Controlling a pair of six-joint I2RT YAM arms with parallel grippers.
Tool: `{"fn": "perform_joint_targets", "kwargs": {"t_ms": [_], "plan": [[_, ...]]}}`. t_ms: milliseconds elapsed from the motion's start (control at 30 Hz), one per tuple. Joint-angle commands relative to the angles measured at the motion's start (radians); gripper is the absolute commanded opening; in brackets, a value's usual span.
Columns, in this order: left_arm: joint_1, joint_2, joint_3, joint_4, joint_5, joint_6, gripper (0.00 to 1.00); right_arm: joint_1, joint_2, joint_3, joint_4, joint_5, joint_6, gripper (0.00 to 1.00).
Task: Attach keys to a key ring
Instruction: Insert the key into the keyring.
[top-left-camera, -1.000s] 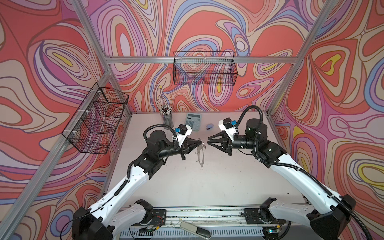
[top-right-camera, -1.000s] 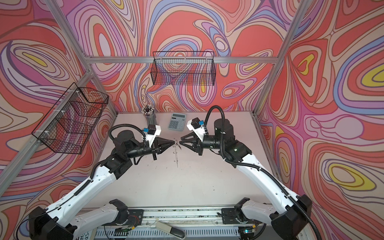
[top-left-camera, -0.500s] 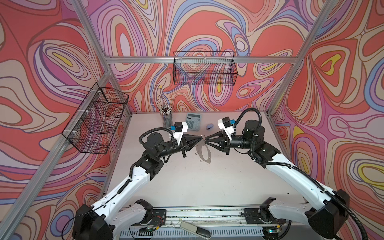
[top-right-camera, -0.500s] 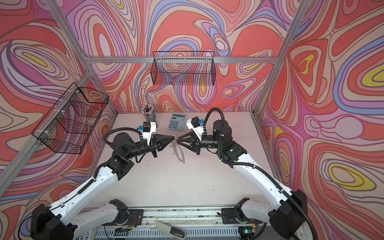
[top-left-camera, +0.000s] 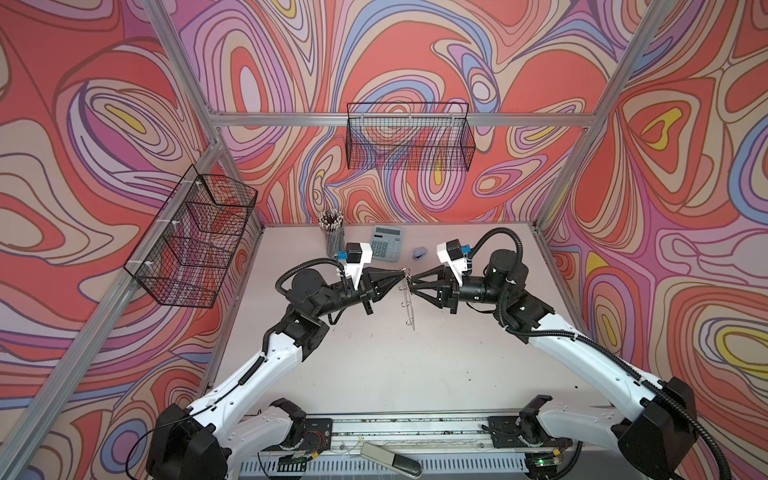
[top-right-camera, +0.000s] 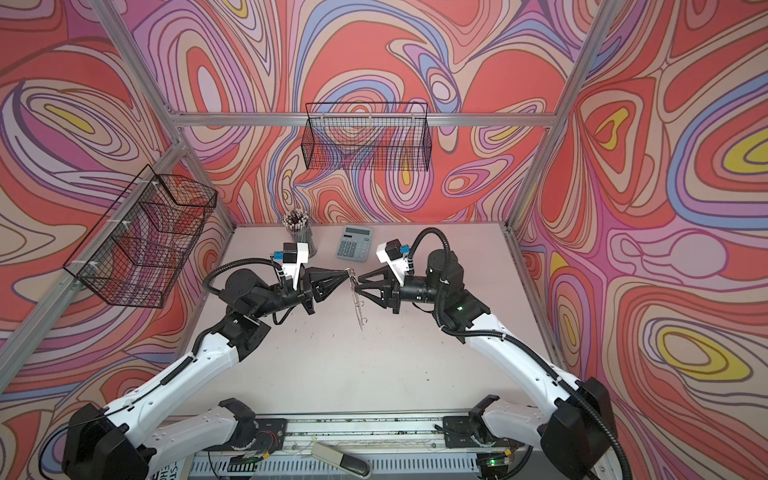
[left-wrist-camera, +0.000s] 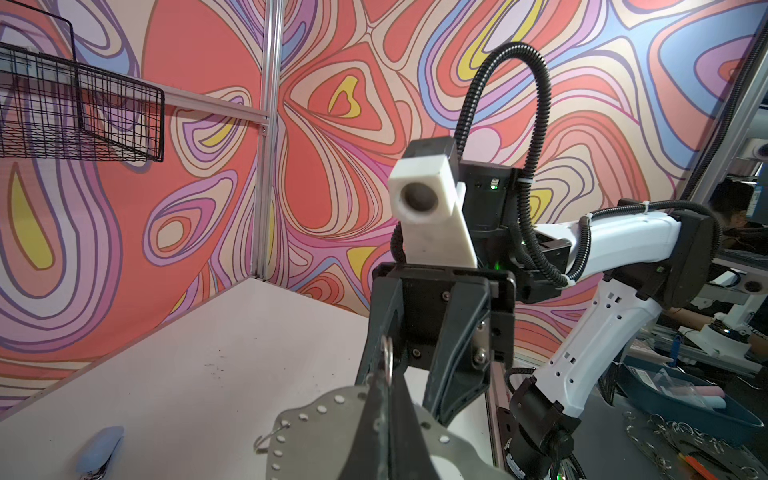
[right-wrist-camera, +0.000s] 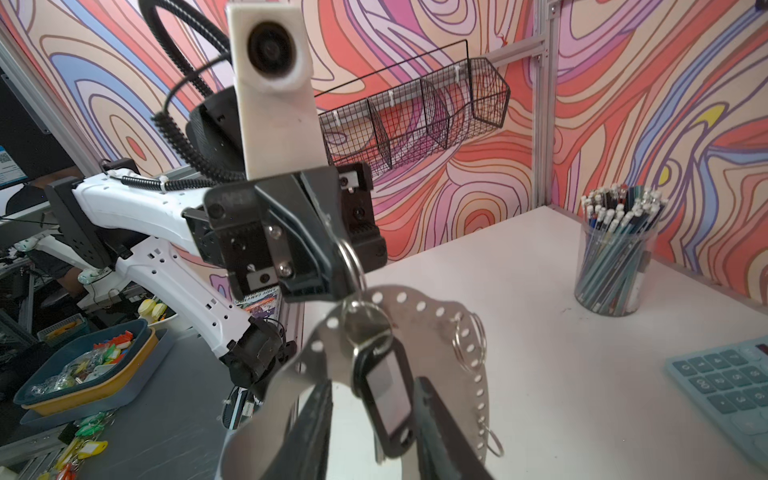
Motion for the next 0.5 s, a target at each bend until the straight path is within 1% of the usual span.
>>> {"fn": "perform_joint_targets", "kwargs": {"t_ms": [0,67,200,333,467], "plan": [[0.002,-0.005,0.04,0.03,0.017,-0.017,0.0,-0.004,-0.023,-0.033,0.022,0.024,-0.019,0.38],[0.002,0.0,0.041,0.026,0.016,-0.02,0.0,-0.003,-0.019,-0.038,0.026,0.014,-0.02,0.39],[0.002,0.009,0.038,0.035,0.017,-0.029,0.0,0.002,-0.026,-0.046,0.059,0.049,-0.009,0.41],[0.002,0.014,0.037,0.039,0.011,-0.032,0.0,0.045,-0.028,-0.029,0.05,0.12,-0.03,0.41],[0.002,0.018,0.044,0.04,0.012,-0.036,0.0,0.119,-0.008,0.012,-0.041,0.232,-0.11,0.41]]}}
